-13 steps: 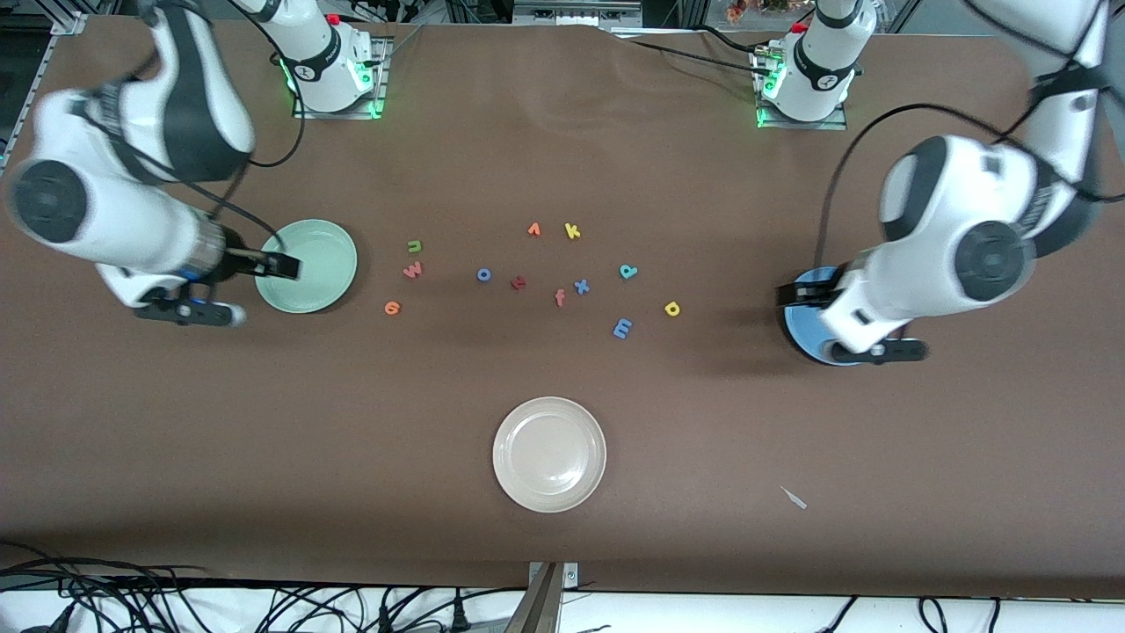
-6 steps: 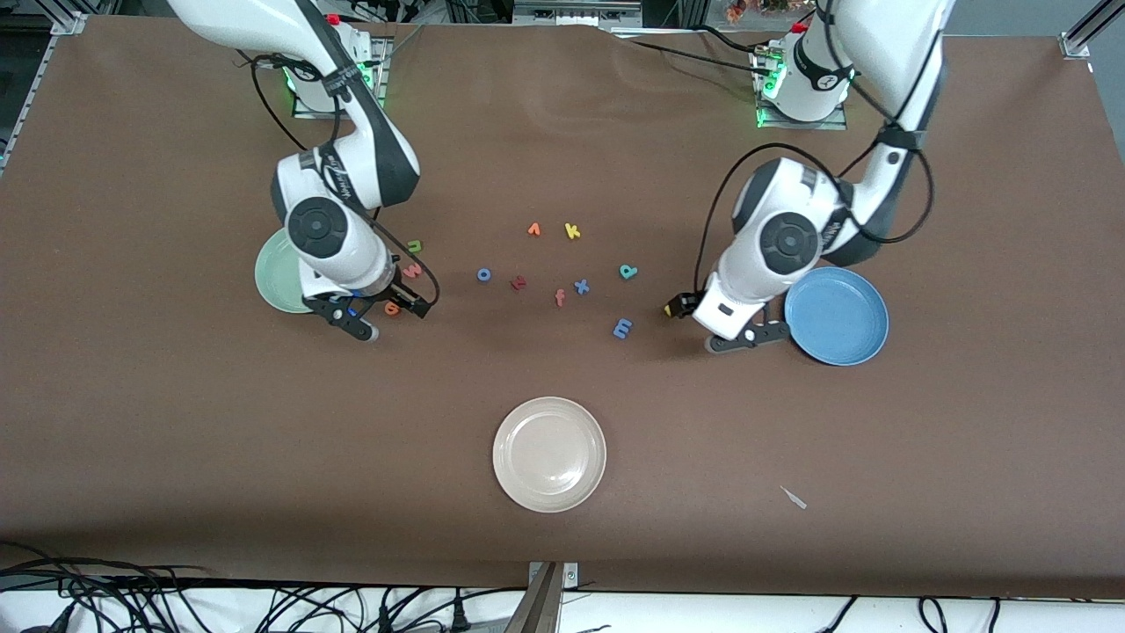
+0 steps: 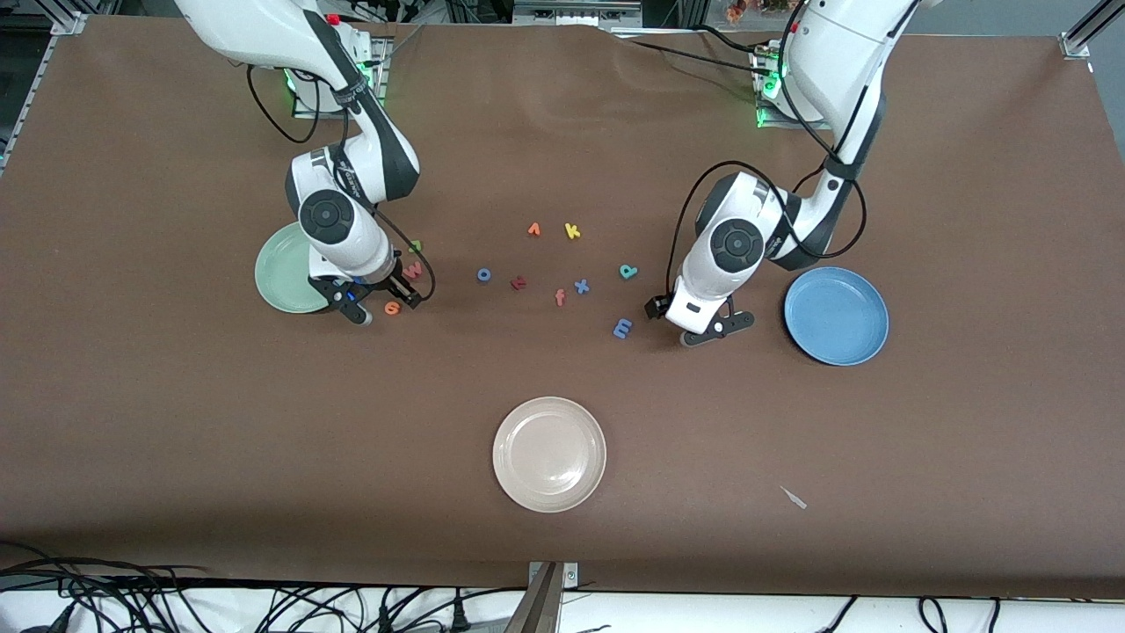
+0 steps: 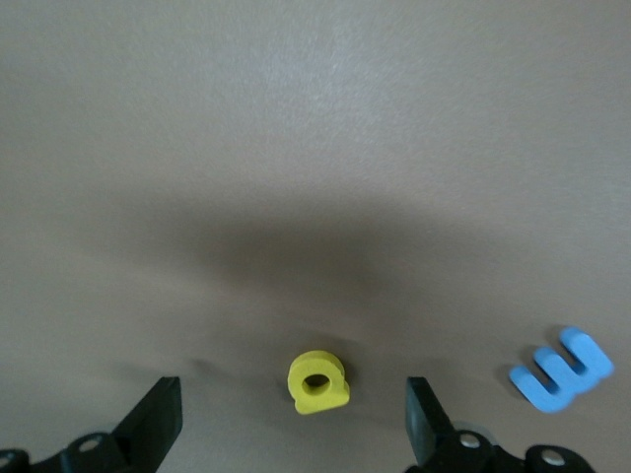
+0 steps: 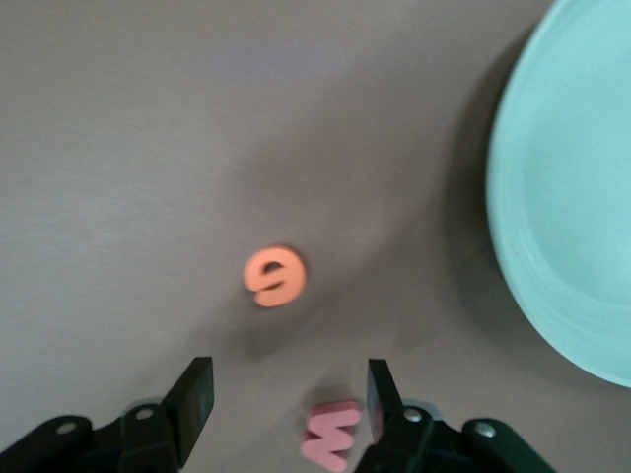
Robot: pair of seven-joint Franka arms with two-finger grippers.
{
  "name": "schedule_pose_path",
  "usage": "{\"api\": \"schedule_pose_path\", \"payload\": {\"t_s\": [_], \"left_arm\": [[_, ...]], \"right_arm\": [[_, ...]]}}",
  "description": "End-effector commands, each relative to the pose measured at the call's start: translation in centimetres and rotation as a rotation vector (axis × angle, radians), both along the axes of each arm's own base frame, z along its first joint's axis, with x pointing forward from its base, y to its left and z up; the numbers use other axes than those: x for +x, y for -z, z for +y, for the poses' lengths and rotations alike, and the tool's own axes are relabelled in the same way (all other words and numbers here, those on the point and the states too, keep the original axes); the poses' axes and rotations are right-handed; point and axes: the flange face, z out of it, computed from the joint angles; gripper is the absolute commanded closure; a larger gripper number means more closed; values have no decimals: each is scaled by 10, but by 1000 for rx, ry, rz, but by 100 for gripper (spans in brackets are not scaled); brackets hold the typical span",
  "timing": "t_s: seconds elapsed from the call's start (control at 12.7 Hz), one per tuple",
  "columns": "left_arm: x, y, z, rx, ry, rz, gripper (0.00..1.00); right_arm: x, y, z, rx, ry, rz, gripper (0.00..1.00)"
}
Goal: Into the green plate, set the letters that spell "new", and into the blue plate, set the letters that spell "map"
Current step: 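Grasp the pink w with the right gripper while the left gripper grasps yellow d, then lift the pink w with the right gripper while the left gripper lifts yellow d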
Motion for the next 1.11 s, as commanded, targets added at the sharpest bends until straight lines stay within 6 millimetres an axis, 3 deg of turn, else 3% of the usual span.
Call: {"api": "schedule_pose_path", "payload": {"t_s": [0.0,0.16,0.55,1.03], "left_arm": [[4,2,-6,-11,-46,-11,4],[0,11,-9,-2,-58,0,17],[-7,10,-20,4,-104,3,34],[-7,11,-19,8,-107,4,59]], "right_arm": [[-17,-9,1,2,38,-15,28],[-27,-4,9,1,36,0,28],[-32,2,11,-3,73,5,31],[-38,17,9,6,74,-13,35]]}}
